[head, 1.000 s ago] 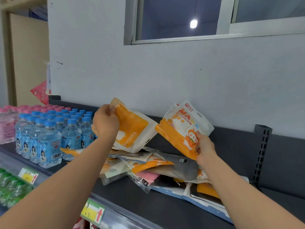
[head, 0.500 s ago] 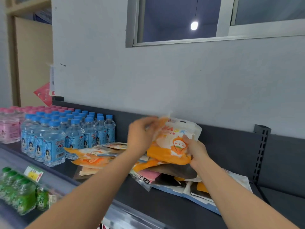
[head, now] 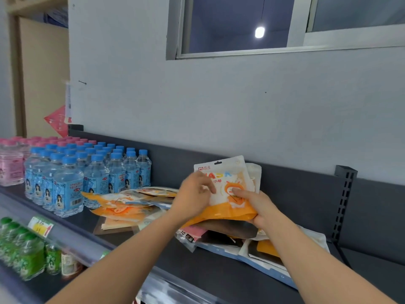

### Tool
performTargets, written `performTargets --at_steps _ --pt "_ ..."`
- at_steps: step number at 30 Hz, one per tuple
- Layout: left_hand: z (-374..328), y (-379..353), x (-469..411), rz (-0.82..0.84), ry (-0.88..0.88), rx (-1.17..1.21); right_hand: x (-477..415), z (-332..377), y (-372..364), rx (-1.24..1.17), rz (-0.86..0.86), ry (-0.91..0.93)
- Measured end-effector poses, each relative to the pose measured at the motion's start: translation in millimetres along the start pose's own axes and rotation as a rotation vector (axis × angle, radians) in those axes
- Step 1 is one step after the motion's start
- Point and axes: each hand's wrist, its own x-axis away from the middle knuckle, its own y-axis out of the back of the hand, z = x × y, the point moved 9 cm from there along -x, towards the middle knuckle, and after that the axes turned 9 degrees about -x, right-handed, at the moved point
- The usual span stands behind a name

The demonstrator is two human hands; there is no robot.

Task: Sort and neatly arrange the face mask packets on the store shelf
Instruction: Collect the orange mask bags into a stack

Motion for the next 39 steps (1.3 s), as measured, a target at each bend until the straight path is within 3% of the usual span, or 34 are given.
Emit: performTargets --at_steps 2,3,5,7,19,28,34,39 --pt "26 25 -9 -0.119 0.088 -0.230 -4 1 2 -0.012 -0.003 0.020" --pt "44 30 -14 -0.093 0.142 -0.390 -5 2 2 -0.011 -0.002 0.025" --pt "85 30 -18 0.098 0.291 -0.692 -9 2 4 0.005 -0.012 0.029" --pt "113 24 -16 0.253 0.377 -0.797 -12 1 4 0.022 -0.009 0.024" --pt "116 -1 -34 0.210 0.187 -1.001 -25 -3 -1 0.029 0.021 0.033" --pt "127 2 -31 0.287 0.337 -0.997 -29 -6 -8 0.044 0.029 0.042" --pt "139 0 -23 0.352 0.409 -0.817 -30 -10 -15 0.018 0.046 0.027" --pt "127 6 -26 0.332 0.342 -0.899 -30 -10 -21 0.022 0.054 0.027"
